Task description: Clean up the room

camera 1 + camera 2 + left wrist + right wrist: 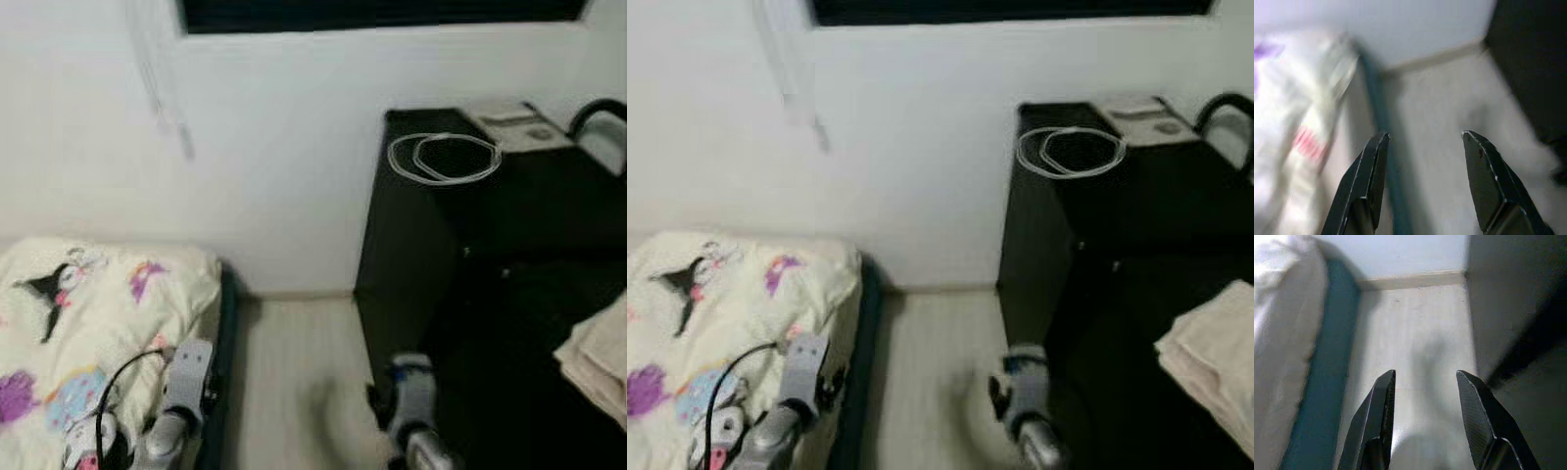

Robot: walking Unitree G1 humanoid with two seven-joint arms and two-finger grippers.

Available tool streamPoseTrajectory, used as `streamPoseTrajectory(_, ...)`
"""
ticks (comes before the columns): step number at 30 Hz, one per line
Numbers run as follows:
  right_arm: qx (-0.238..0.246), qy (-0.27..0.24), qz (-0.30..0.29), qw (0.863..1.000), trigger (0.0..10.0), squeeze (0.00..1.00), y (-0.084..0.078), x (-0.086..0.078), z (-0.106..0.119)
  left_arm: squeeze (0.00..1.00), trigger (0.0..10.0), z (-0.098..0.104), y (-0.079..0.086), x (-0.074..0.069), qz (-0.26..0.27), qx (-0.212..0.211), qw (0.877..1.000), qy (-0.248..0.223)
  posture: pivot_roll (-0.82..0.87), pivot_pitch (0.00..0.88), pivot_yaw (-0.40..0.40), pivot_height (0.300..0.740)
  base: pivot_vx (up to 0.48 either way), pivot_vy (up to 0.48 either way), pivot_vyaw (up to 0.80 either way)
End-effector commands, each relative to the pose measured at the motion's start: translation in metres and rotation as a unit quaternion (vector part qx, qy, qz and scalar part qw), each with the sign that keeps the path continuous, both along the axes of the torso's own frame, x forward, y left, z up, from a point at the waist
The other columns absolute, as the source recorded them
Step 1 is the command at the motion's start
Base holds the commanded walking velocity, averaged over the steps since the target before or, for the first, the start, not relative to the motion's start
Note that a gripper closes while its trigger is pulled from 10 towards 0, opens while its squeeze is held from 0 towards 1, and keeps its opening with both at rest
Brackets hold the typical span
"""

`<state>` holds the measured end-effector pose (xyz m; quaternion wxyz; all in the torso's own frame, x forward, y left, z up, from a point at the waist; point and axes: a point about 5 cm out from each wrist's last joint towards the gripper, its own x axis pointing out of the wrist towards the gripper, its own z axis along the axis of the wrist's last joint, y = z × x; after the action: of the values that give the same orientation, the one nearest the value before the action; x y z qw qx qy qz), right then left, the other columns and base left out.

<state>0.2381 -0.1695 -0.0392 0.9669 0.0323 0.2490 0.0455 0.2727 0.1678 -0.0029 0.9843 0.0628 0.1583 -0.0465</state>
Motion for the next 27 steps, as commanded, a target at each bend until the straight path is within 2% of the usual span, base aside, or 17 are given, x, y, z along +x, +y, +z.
streamPoseTrajectory(1, -0.004, 0.012, -0.001, 1.0, 10.0, 0.0, -0.0027, -0.0047, -0.0038, 0.0, 10.0, -0.0075, -0.0017, -0.0072, 0.0, -0.004, 1.0, 0.017, 0.03, 0.077, 0.02, 0.734, 0.386, 0.0, 0.0)
streamPoseTrajectory(27, -0.008, 0.016, -0.001, 1.0, 10.0, 0.0, -0.0037, -0.0046, -0.0042, 0.0, 10.0, -0.0089, -0.0034, -0.0075, -0.006, -0.011, 1.0, 0.024, 0.03, 0.08, 0.021, 0.734, 0.353, 0.0, 0.0)
